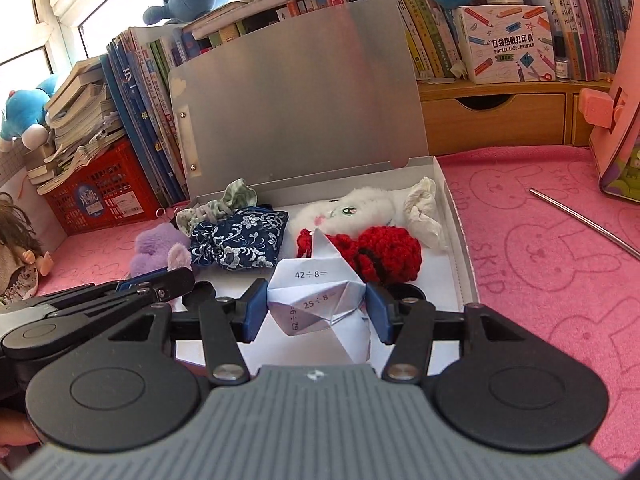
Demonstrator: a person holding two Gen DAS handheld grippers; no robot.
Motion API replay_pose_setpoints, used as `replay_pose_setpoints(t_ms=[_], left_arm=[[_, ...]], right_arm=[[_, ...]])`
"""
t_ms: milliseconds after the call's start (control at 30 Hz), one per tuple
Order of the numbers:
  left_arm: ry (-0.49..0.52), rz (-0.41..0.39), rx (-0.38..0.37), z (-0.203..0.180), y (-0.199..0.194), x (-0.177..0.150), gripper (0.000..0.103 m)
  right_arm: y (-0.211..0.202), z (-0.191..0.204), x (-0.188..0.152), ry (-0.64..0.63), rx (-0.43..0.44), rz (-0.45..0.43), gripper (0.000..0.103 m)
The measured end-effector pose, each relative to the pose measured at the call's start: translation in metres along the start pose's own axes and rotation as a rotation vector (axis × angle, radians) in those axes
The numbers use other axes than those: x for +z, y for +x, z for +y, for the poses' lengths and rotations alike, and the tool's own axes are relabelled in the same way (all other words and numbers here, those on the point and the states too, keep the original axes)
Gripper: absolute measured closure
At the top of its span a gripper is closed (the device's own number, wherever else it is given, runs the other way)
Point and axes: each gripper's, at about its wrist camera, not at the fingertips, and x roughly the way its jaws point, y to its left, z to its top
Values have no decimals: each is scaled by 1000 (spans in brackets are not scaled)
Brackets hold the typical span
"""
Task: Organize objects
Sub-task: 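Carry the pink strip and white origami over the white box, then open both grippers to release the strip and origami into the box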
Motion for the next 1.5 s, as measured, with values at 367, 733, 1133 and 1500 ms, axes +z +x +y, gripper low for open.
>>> replay_pose_setpoints(t_ms=[367,733,1133,1500], left_arm=[[25,46,44,-4,18,-8,91],[23,42,47,-3,12,-8,49],[10,29,54,-3,1,-5,27],[-21,-9,15,-3,-14,-2,5]], right_arm=[[7,-1,-10,-40,-84,-4,42],[-2,0,-10,-40,-74,-31,27],[-18,3,-8,-50,-78,-72,24],[-35,-1,-7,-45,-96,-113,23]])
